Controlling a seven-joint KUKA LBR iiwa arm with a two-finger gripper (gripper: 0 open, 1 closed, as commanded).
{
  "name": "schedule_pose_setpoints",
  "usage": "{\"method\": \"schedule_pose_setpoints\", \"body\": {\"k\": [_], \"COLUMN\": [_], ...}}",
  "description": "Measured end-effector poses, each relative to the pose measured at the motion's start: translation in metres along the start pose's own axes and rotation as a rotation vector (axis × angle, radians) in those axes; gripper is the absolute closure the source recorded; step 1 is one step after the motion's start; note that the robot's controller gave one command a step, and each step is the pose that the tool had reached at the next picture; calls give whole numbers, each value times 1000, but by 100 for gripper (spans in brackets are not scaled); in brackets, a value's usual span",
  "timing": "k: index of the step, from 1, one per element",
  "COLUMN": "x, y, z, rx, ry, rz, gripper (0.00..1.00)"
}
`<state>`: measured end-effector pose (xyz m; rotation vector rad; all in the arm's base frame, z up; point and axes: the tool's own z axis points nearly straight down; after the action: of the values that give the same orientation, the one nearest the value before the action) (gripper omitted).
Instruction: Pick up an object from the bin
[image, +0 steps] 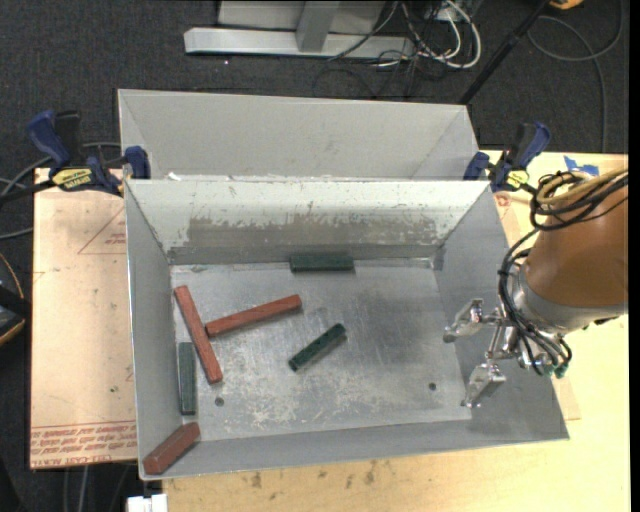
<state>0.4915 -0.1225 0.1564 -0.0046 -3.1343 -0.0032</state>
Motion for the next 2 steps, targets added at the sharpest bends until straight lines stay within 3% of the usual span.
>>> {"method": "schedule_pose_setpoints", "body": {"k": [1,2], "x": [-2,-11], "y": [1,27], "z": [-4,16], "rx": [1,5], "ry": [-8,-12], "rz": [-3,-109], "gripper": [0,0]}}
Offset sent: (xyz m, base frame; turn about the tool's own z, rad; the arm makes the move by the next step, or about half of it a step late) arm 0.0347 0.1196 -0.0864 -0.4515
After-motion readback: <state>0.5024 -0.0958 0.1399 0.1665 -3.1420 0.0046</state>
